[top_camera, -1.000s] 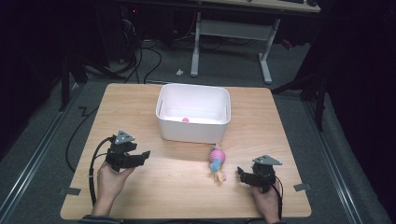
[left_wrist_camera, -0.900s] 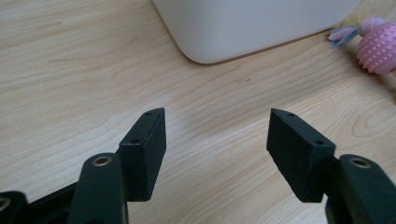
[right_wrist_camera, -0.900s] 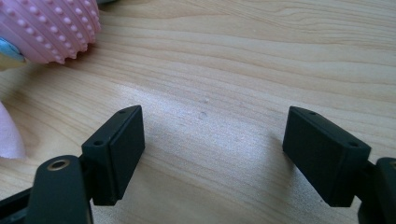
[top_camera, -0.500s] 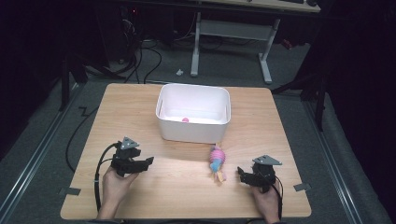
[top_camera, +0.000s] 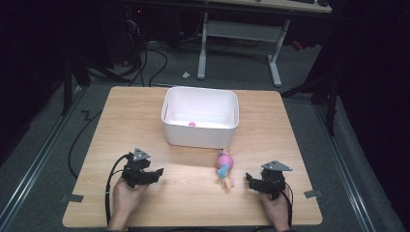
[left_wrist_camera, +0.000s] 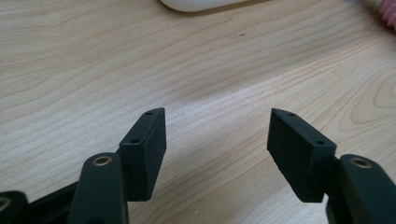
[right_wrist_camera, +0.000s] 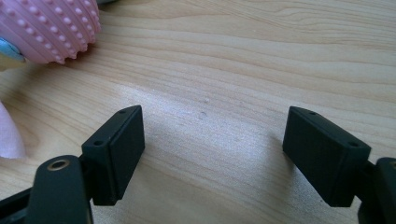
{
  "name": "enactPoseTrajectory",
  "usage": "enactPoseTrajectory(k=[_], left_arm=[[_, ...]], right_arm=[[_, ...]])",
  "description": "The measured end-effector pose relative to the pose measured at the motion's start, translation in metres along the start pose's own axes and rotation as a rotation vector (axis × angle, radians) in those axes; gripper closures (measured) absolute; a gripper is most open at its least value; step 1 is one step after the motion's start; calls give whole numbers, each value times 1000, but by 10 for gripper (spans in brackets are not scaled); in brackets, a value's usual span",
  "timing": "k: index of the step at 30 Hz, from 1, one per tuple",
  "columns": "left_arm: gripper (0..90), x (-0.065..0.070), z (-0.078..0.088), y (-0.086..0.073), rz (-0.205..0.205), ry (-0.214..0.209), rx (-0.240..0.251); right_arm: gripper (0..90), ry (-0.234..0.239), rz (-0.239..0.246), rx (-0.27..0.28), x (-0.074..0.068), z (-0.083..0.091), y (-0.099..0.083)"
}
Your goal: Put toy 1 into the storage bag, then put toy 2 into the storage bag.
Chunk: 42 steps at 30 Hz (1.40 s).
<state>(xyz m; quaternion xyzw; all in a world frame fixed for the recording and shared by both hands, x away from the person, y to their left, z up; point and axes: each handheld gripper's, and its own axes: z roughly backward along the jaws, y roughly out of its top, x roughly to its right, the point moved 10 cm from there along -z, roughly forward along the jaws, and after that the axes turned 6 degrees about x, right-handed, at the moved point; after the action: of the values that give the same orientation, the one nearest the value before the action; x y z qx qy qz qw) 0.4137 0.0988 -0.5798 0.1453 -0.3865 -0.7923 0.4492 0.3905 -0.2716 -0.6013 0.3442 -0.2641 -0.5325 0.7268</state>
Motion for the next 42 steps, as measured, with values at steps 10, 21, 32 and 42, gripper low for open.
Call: enactPoseTrajectory(k=[10, 21, 32, 42], left_arm=[[378, 1, -18, -8, -38, 40, 7], [359, 2, -26, -7, -71, 82, 109], [316, 1, -26, -7, -68, 87, 101], [309, 1, -26, -8, -67, 88, 101]], right_arm=[[209, -1, -1, 0, 0, 0, 0], [210, 3, -1, 0, 0, 0, 0], [167, 67, 48, -31, -5, -1, 0], [292, 151, 39, -6, -13, 15, 6]])
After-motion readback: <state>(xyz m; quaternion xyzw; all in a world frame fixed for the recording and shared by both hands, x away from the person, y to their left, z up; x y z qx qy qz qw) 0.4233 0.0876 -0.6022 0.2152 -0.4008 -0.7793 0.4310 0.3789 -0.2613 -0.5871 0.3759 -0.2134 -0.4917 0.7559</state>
